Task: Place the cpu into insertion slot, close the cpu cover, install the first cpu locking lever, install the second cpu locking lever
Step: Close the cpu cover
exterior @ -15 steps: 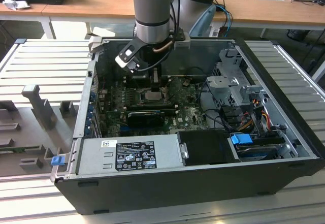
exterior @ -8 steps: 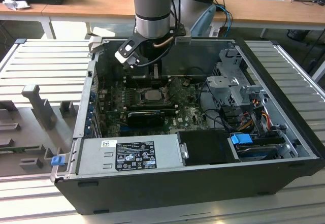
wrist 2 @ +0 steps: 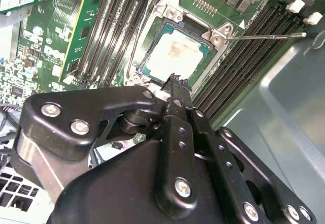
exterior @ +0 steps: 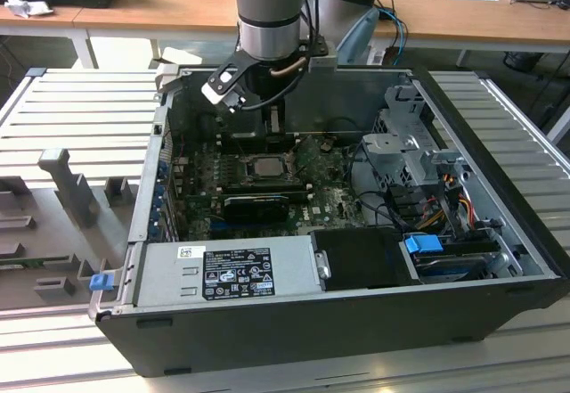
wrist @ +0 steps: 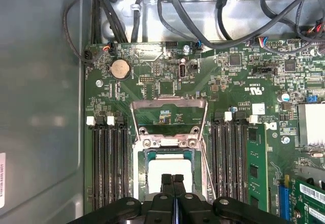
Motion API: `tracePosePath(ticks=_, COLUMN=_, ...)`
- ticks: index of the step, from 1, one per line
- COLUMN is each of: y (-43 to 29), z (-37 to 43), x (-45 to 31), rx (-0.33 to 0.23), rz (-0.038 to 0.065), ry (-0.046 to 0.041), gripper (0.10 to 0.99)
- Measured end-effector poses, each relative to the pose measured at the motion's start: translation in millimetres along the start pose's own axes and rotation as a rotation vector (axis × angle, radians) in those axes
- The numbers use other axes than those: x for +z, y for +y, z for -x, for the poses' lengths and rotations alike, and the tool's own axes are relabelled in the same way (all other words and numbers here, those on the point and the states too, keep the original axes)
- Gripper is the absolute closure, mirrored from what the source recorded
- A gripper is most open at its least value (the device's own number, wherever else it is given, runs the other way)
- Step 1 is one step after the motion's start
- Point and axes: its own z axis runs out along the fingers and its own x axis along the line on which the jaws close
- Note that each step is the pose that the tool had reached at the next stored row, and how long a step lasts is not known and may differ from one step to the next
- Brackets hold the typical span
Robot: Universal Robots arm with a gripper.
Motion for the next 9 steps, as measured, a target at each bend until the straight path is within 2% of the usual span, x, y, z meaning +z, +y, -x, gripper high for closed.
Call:
tracePosePath(ticks=7, y=0.9, z=-0.7, x=-11.0, rx=0.003, rz=0.000, ry=-0.0005, gripper=0.980)
tracePosePath(ticks=9, y=3.2, z=-0.9, x=-14.0, rx=0.003, rz=0.000, ry=-0.0003, gripper=0.980)
